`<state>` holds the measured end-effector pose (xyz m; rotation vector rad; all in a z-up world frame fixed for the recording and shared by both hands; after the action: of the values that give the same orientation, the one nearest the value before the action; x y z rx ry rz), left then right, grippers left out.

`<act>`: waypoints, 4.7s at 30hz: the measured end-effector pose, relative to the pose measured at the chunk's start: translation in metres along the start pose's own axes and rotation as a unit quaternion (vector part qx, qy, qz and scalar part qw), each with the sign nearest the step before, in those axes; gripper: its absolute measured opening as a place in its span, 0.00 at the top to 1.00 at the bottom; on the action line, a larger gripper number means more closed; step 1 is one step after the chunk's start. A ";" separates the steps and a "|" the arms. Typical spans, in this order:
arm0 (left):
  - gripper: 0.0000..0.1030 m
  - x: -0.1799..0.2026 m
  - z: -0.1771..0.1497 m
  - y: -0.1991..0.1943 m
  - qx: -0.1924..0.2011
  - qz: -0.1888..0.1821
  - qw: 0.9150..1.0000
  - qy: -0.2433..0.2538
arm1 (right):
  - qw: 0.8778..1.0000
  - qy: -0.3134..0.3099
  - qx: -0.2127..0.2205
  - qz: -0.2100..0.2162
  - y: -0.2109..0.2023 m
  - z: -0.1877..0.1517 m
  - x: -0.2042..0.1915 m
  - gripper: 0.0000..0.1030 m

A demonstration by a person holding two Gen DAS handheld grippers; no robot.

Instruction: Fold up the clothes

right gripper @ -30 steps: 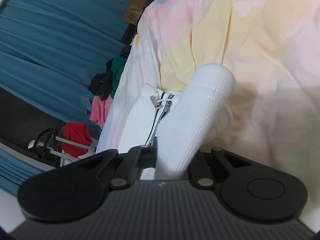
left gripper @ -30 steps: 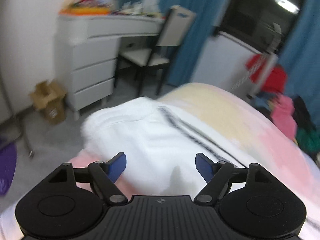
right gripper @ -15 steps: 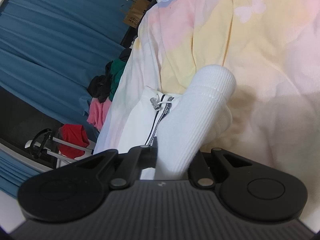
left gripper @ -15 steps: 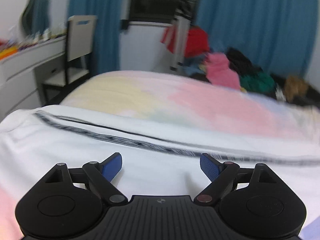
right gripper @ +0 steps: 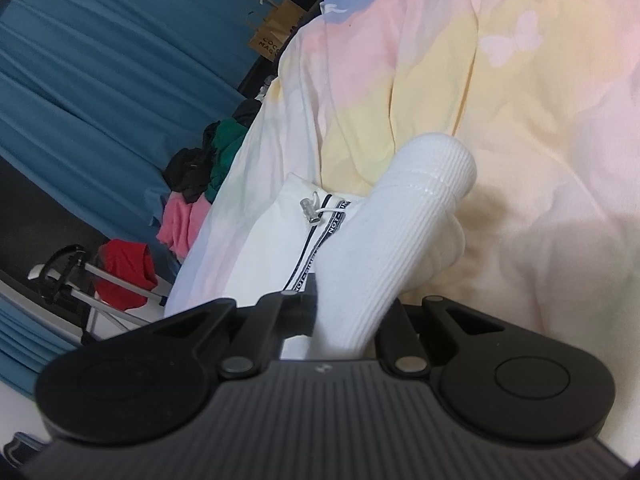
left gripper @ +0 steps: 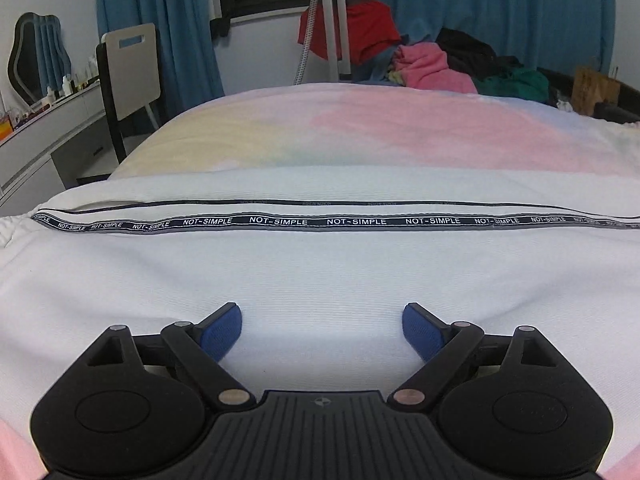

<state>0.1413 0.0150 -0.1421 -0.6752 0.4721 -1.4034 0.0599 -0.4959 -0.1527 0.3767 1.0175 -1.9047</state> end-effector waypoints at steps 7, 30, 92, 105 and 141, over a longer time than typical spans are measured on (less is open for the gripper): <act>0.13 -0.001 0.006 -0.006 0.002 0.000 1.000 0.008 | 0.998 -0.057 0.020 -0.026 -0.003 0.002 -0.018 0.88; 0.12 -0.062 0.070 -0.043 0.059 -0.003 0.982 -0.181 | 0.601 -0.763 0.193 0.136 -0.085 -0.303 -0.294 0.88; 0.90 0.008 -0.037 -0.071 -0.116 -0.141 0.982 -0.040 | 0.883 -0.449 -0.095 0.096 -0.037 -0.172 -0.212 0.27; 0.16 -0.060 -0.005 -0.108 -0.110 -0.118 0.979 -0.125 | 0.890 -0.434 -0.101 0.093 -0.039 -0.169 -0.210 0.28; 0.91 -0.221 0.104 -0.059 0.139 0.018 0.945 -0.296 | 0.768 -0.581 -0.125 0.240 -0.102 -0.267 -0.285 0.29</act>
<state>0.1397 0.2466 -0.0455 -0.8056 -0.1865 -1.1309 0.0899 -0.0987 -0.0904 -0.6213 0.2392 -1.1191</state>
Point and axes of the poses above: each gripper's, at about its wrist camera, not at the fingertips, and y roughly the way its jaws point, x to its right, z to its top, the point moved 6 cm from there along y, roughly the way its jaws point, and after that the axes turned 15 degrees about -y, right-handed, at the moved point
